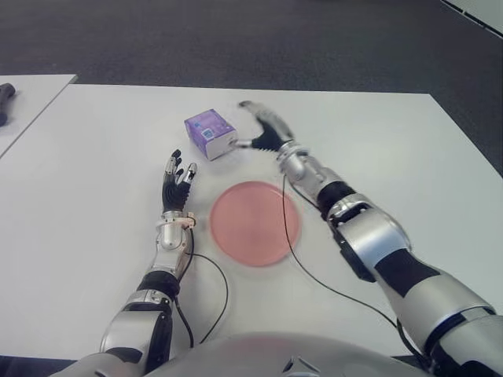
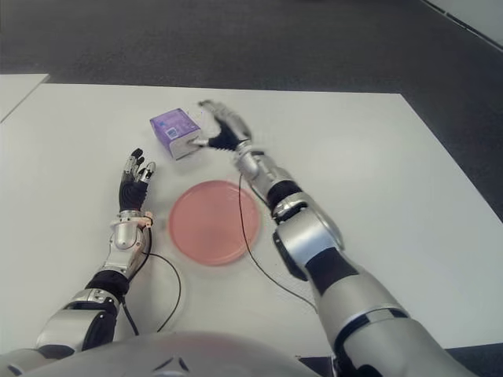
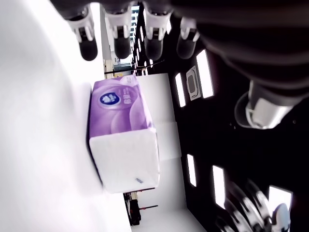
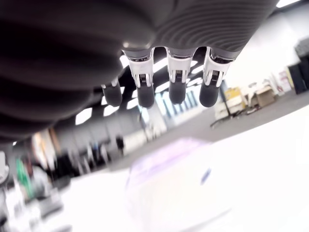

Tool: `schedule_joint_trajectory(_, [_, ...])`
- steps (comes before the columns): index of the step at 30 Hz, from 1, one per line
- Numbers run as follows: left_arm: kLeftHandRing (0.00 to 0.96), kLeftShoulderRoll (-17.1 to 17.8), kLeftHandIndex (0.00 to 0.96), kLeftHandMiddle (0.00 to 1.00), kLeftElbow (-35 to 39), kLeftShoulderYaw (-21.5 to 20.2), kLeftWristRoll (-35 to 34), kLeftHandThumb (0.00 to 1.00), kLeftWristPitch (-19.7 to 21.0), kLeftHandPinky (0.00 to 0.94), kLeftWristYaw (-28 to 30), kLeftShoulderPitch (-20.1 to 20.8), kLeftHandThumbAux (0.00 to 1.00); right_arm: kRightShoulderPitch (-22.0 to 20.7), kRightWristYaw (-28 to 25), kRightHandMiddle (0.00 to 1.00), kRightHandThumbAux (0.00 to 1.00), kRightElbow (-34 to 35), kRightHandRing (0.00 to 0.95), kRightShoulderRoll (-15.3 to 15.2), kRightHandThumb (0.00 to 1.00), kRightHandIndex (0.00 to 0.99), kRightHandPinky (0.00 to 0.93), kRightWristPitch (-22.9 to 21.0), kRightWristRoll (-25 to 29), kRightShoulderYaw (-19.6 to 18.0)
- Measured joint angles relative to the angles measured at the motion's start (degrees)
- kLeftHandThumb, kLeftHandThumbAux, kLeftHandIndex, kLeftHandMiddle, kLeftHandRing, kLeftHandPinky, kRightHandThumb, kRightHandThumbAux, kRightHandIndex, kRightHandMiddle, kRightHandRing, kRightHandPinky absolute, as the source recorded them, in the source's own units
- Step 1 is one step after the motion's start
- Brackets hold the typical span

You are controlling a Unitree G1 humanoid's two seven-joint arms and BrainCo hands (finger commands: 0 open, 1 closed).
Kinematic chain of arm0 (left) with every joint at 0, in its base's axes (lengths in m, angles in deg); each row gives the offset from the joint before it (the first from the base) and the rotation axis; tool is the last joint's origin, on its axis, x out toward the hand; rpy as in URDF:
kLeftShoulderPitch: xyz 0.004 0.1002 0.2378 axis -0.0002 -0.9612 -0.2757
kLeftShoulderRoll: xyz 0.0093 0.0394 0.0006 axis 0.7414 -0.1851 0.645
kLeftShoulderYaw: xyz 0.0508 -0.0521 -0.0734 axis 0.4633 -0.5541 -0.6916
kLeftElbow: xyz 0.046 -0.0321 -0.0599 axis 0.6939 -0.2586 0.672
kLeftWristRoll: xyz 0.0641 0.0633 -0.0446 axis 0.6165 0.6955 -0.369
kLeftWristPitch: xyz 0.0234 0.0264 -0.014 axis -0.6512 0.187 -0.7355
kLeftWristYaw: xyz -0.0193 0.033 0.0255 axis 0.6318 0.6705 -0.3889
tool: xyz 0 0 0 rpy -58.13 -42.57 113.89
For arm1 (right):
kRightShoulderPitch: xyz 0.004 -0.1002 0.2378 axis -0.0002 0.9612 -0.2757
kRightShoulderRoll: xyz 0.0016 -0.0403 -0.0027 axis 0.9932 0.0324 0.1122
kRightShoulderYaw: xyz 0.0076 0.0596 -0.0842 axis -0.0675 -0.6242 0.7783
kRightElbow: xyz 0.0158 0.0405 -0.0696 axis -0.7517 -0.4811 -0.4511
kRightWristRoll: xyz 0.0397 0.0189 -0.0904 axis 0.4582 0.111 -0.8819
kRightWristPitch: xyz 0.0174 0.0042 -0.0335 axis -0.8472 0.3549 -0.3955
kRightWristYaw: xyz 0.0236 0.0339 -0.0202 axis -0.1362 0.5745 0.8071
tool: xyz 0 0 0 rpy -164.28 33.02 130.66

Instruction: Put the tissue paper into the plate.

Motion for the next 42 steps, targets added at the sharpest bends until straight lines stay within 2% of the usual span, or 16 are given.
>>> schedule_joint_trajectory(6, [0.0,0.12,0.0,0.0,-0.15,0.27,0.26,0.0,0.0,0.0,-0.22,0.14,0.45,6.31,3.66,0.0,0.506,5.97,0.0,-4.92,0.14,0.0,0.0,2.26,2.7,-3.63])
schedule_joint_trajectory(15, [0.0,0.45,0.0,0.0,-0.02,1.13,0.51,0.0,0.24,0.0,-0.18,0.14,0.441,25.24,3.11,0.0,0.507,23.33,0.0,-8.6,0.137,0.0,0.0,2.42,6.39,-8.45])
schedule_joint_trajectory(18, [0.0,0.83,0.0,0.0,-0.11,1.35,0.49,0.0,0.57,0.0,0.12,0.1,0.435,28.68,2.07,0.0,0.508,26.53,0.0,-8.73,0.138,0.0,0.0,1.24,6.67,-9.37])
schedule_joint_trajectory(21, [0.0,0.87,0.0,0.0,-0.11,1.6,0.38,0.0,1.45,0.0,0.94,0.11,0.428,29.95,1.29,0.0,0.508,28.69,0.0,-8.86,0.138,0.0,0.0,-0.17,6.72,-10.04])
schedule_joint_trajectory(28, [0.0,0.86,0.0,0.0,0.75,1.8,-0.09,0.0,1.92,0.0,2.33,-0.1,0.416,29.82,0.44,0.0,0.508,32.66,0.0,-8.03,0.138,0.0,0.0,-1.71,6.56,-10.52])
schedule_joint_trajectory(42, [0.0,0.95,0.0,0.0,2.36,1.8,-0.17,0.0,2.47,0.0,2.92,-1.12,0.431,30.2,0.01,0.0,0.508,35.26,0.0,-6.78,0.138,0.0,0.0,-3.88,6.1,-10.54])
